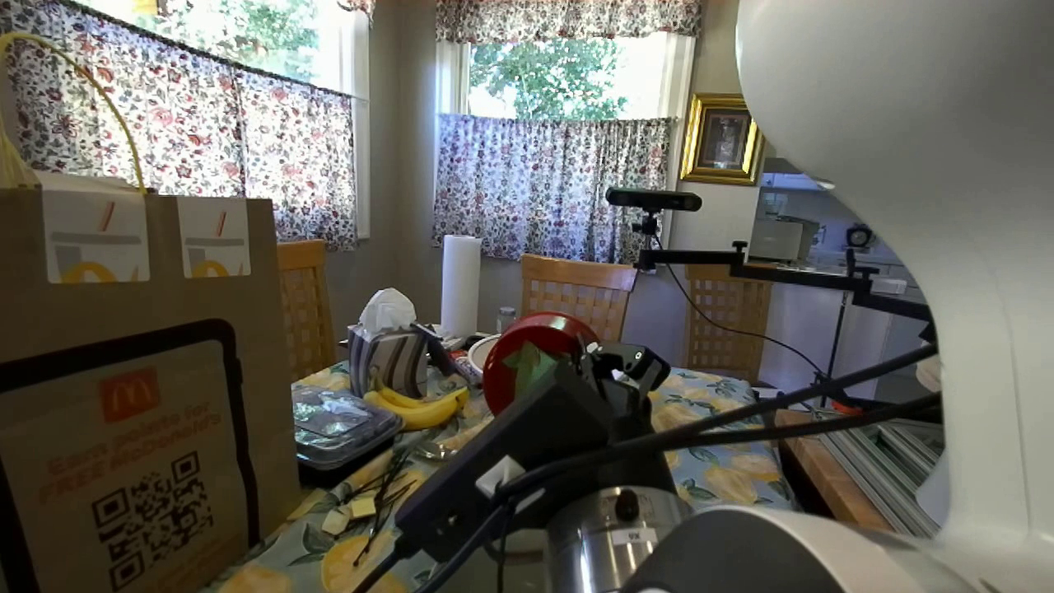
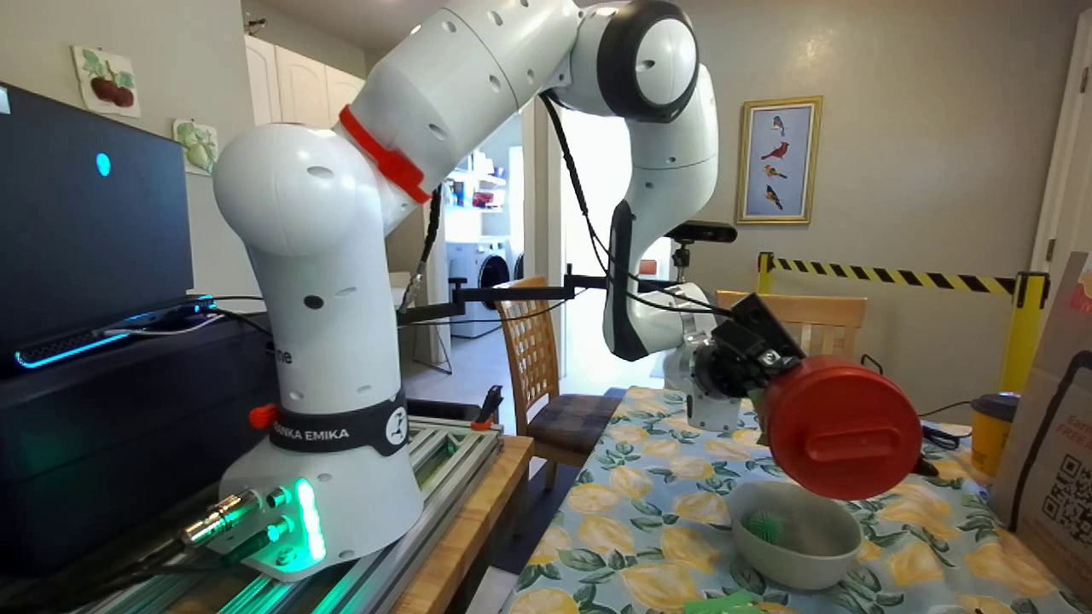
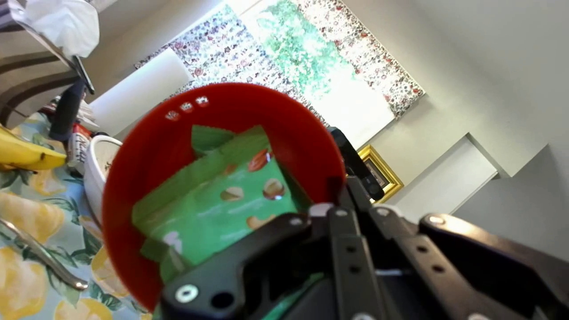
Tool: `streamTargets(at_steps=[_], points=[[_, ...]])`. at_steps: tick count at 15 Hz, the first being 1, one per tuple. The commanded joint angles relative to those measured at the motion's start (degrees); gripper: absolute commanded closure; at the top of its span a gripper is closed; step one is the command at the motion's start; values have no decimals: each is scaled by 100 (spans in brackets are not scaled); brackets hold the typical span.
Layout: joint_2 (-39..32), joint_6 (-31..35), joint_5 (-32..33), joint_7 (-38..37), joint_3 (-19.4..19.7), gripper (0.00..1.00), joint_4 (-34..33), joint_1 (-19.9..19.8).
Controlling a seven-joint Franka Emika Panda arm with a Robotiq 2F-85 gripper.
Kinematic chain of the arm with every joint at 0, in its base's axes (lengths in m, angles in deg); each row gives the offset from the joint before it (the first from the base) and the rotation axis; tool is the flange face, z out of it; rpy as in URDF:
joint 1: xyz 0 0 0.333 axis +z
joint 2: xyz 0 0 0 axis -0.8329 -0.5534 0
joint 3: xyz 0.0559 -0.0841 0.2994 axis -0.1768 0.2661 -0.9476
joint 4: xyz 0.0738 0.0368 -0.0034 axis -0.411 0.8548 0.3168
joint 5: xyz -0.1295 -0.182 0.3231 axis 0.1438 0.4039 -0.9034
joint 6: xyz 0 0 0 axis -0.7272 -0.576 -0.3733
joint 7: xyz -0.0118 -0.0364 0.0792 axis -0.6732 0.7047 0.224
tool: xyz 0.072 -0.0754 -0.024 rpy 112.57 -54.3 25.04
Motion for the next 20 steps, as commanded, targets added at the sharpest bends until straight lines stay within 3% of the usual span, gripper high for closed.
streamTargets(at_steps=[1,3,11,20], points=[[-150,-304,267,-4,15,99,6,62],[-125,-229,245,28,249,99,34,286],[-243,-291,385,41,502,99,41,580],[-238,-203,268,-61,218,99,-10,324]])
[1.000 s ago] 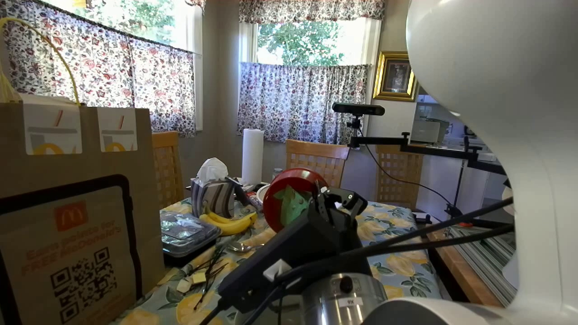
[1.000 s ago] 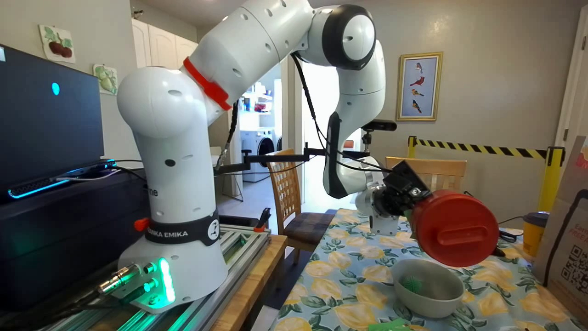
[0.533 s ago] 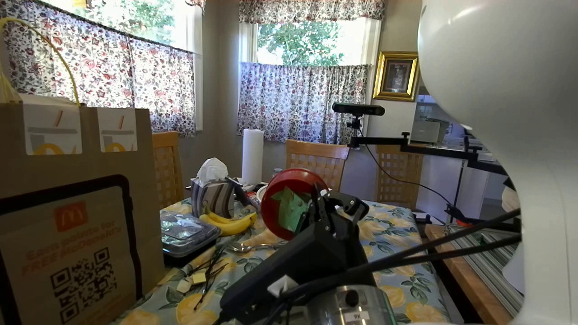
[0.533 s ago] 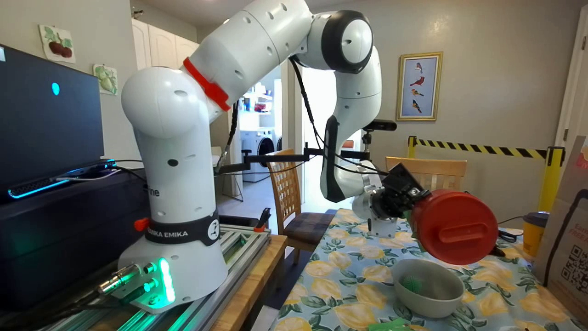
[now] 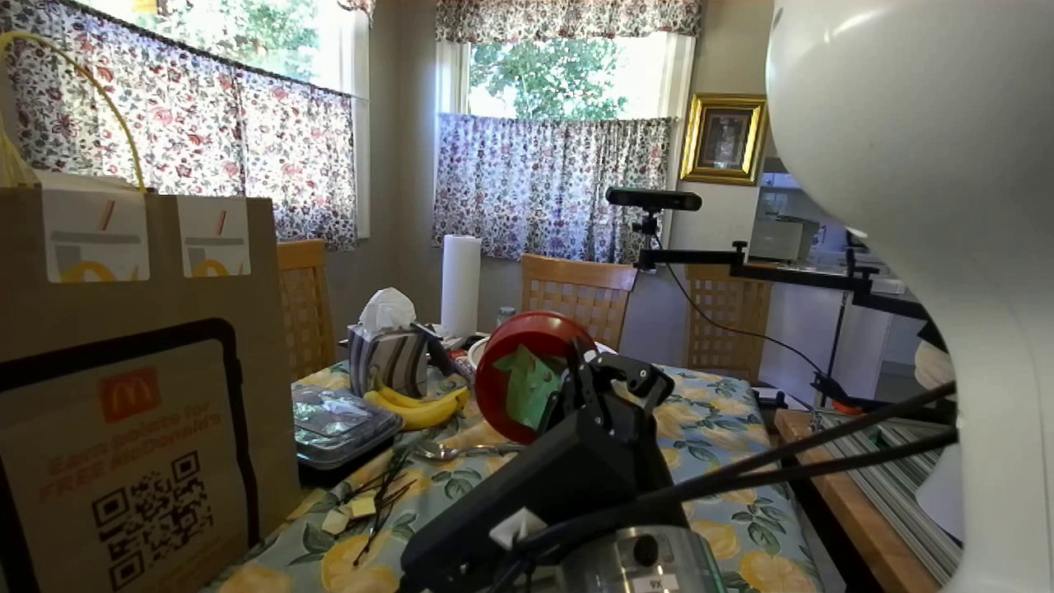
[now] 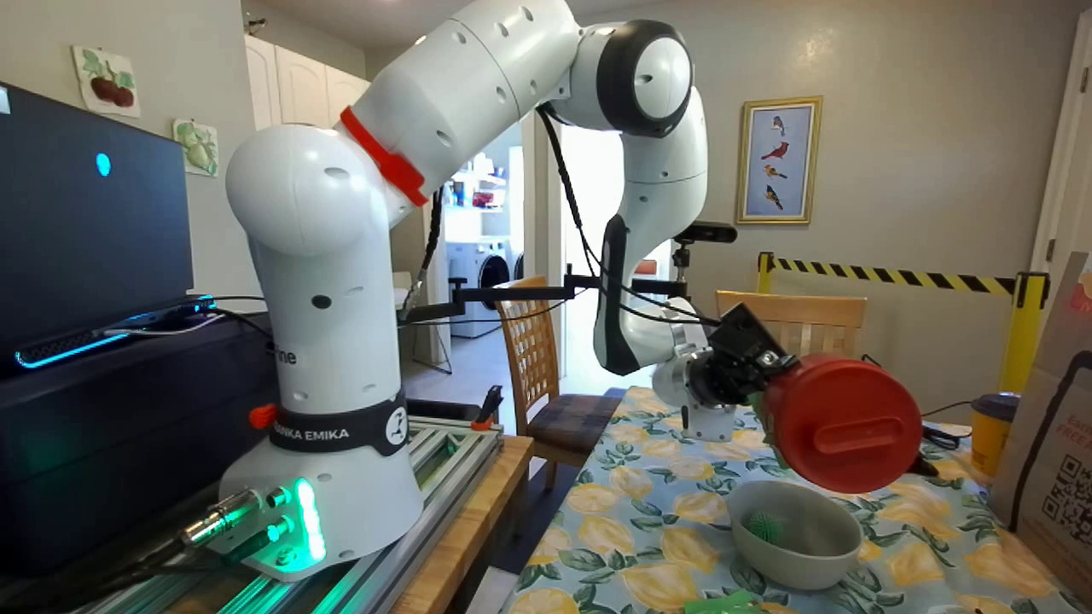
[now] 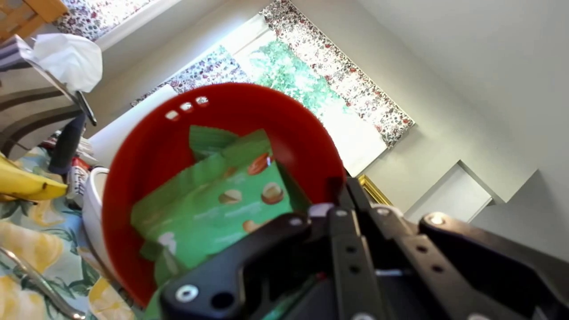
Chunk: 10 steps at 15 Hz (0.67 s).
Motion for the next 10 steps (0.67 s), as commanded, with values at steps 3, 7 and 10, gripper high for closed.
streamTargets(at_steps=[3,7,10], points=[[-50,-197,21,98,-18,99,-17,-24],[-60,-129,-9,233,310,99,18,224],[-101,-132,6,315,492,99,26,365]])
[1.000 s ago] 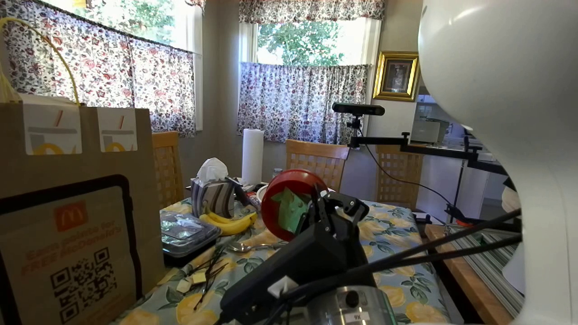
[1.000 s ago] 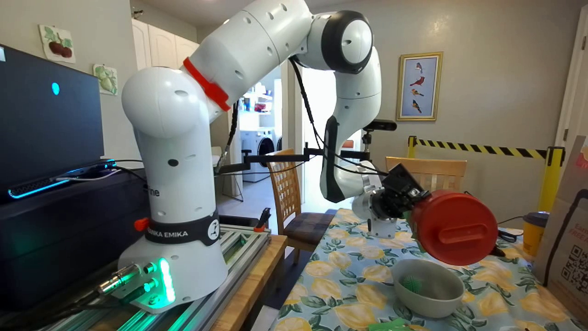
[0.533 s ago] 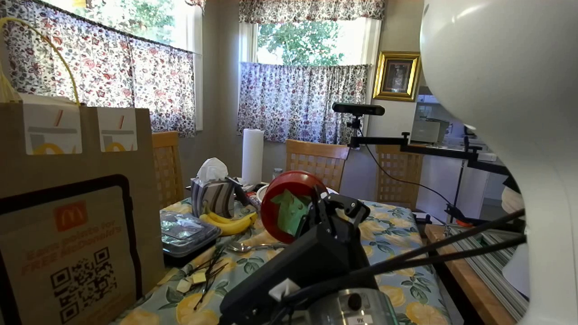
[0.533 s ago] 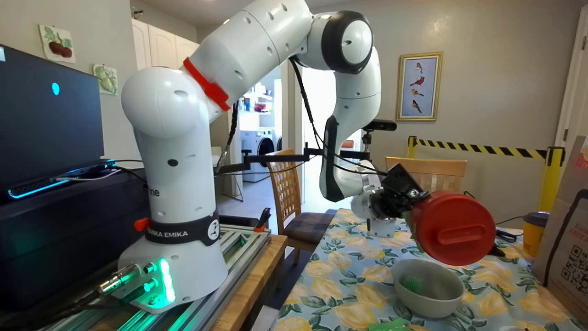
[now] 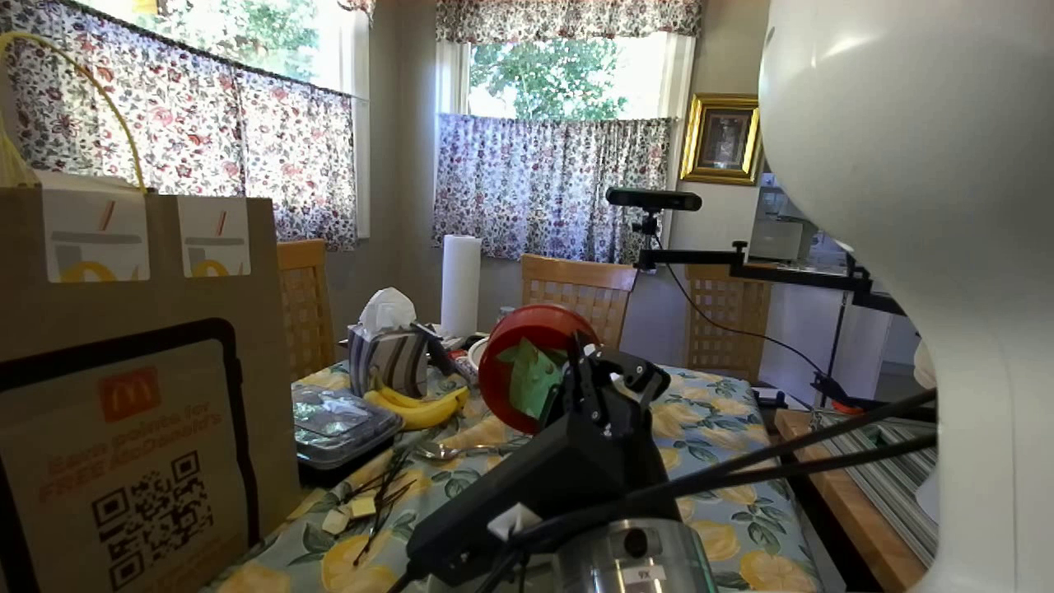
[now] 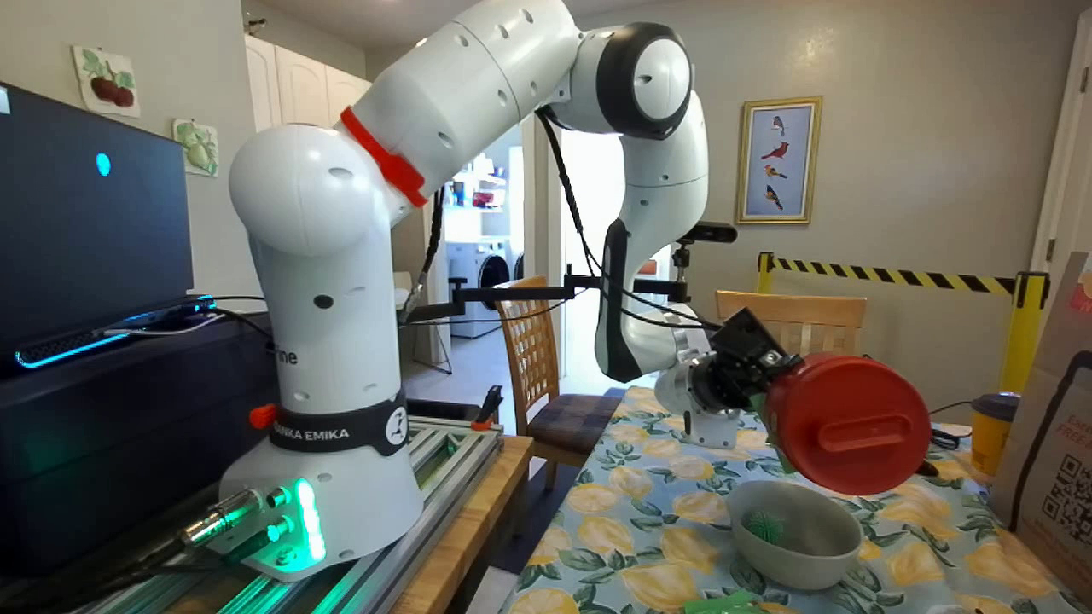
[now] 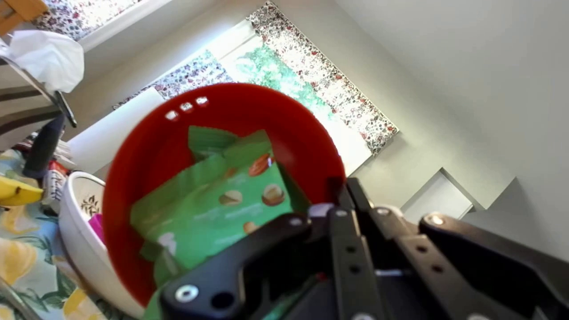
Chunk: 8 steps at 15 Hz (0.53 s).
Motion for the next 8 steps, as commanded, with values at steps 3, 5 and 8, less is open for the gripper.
streamTargets(at_steps=[3,5,8], points=[[-70,-73,21,270,378,99,39,382],[-85,-73,35,320,430,99,53,445],[-75,-74,78,365,462,99,87,518]])
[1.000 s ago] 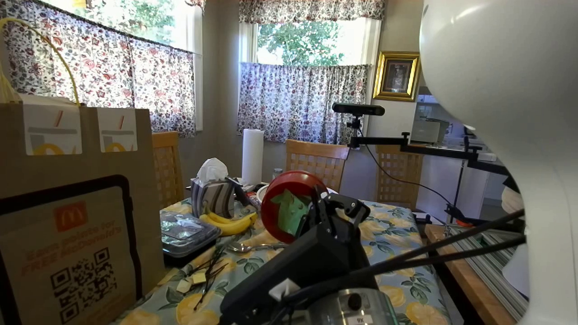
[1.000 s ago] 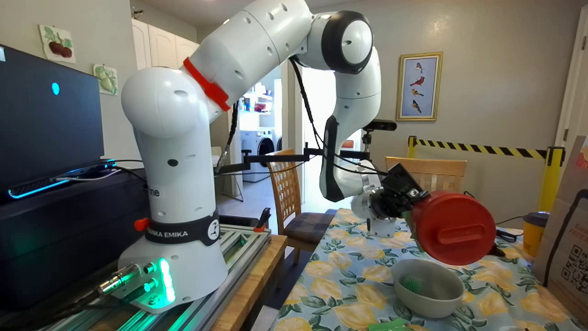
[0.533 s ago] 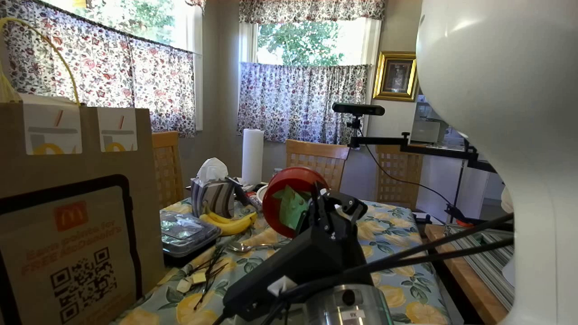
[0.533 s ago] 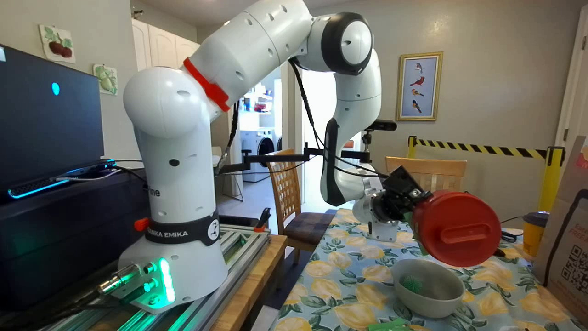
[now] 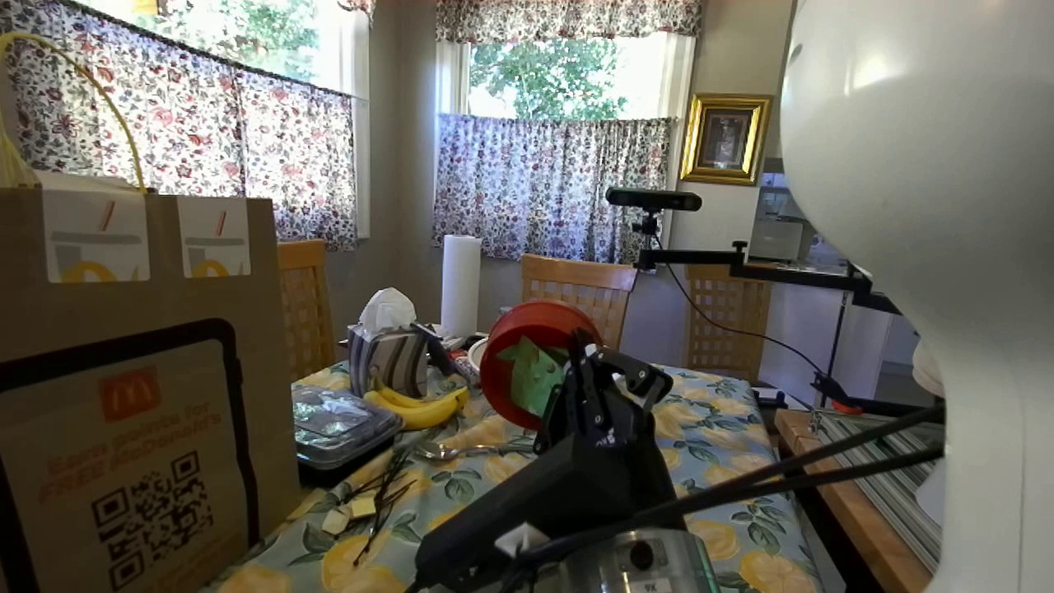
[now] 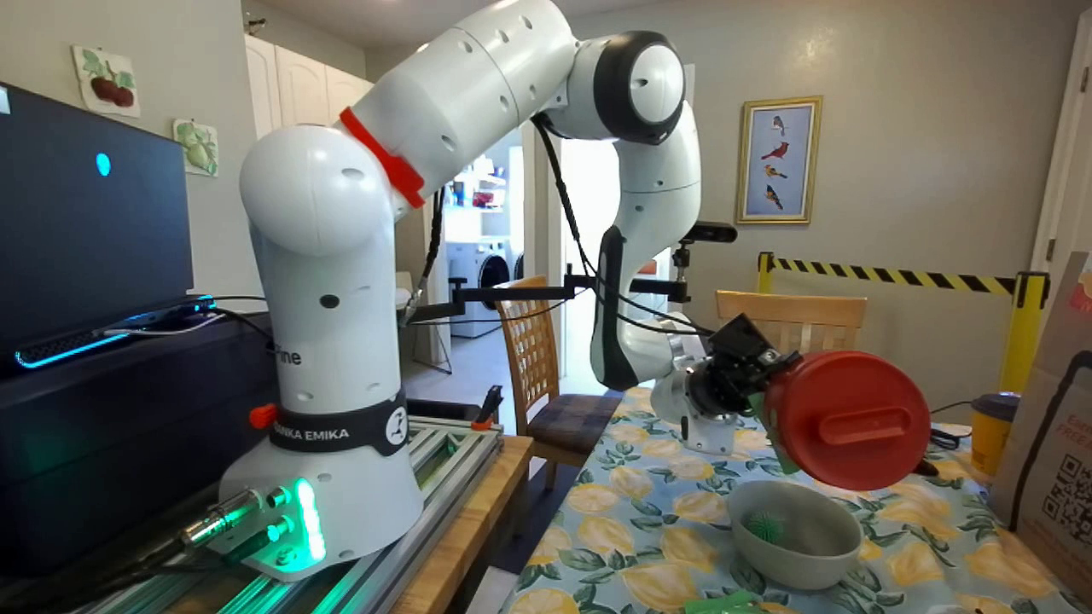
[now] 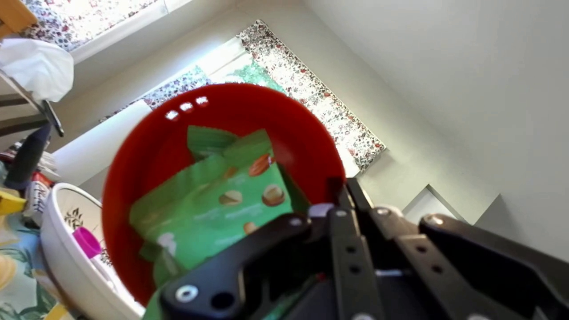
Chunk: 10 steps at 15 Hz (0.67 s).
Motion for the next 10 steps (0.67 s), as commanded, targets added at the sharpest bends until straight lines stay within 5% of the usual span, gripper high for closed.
streamTargets(at_steps=[1,10], points=[[2,-74,82,229,92,99,56,155],[14,-72,313,191,378,99,164,421]])
